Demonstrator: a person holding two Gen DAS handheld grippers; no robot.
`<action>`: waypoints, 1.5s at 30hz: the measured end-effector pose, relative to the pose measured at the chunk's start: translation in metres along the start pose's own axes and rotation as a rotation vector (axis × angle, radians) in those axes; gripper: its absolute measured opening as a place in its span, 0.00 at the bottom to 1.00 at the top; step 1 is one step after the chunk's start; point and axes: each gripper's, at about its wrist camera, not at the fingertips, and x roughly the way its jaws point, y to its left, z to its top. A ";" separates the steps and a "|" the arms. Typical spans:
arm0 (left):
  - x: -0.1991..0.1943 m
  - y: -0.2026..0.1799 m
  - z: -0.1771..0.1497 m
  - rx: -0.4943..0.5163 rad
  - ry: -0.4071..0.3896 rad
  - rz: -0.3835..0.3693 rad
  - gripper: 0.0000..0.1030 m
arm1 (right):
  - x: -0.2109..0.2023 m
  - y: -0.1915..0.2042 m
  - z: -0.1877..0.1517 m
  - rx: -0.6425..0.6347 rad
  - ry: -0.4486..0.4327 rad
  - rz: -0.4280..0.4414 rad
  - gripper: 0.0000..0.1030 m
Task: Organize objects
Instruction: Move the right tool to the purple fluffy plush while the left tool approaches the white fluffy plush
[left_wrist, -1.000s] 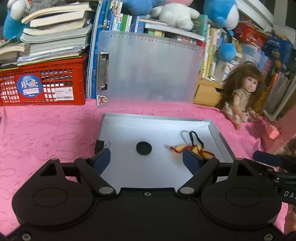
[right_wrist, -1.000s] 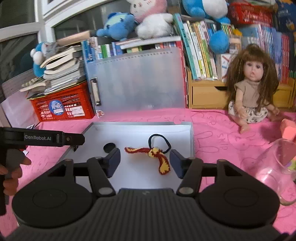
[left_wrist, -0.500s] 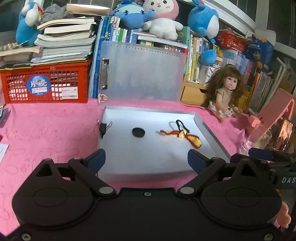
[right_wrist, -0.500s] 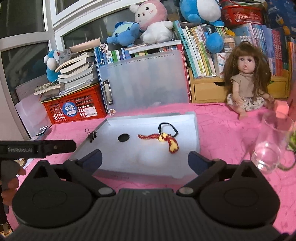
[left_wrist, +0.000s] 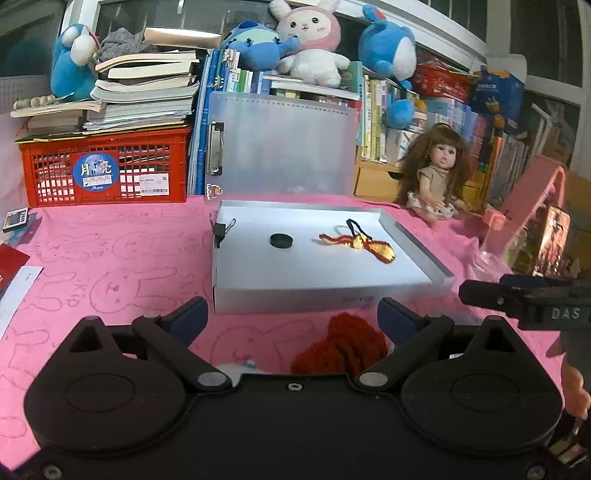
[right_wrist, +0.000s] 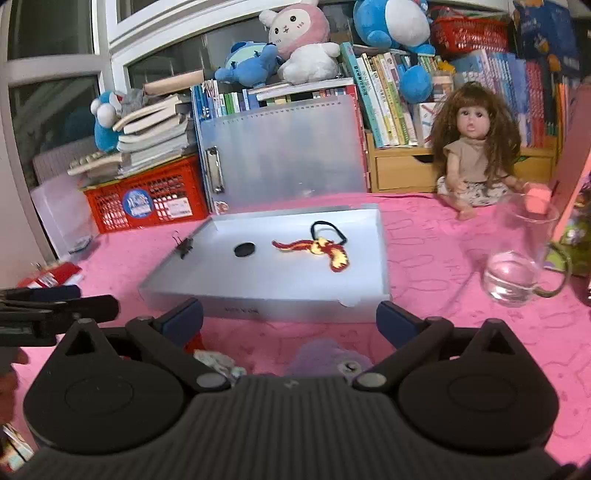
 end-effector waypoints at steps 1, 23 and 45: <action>-0.003 -0.001 -0.003 0.007 -0.004 0.005 0.96 | -0.002 0.001 -0.003 -0.009 -0.003 -0.019 1.00; -0.016 0.023 -0.055 -0.018 0.040 0.120 0.97 | 0.017 -0.001 -0.041 -0.127 0.082 -0.253 1.00; -0.009 0.036 -0.059 -0.115 0.045 0.099 0.83 | 0.033 -0.006 -0.051 -0.066 0.112 -0.209 1.00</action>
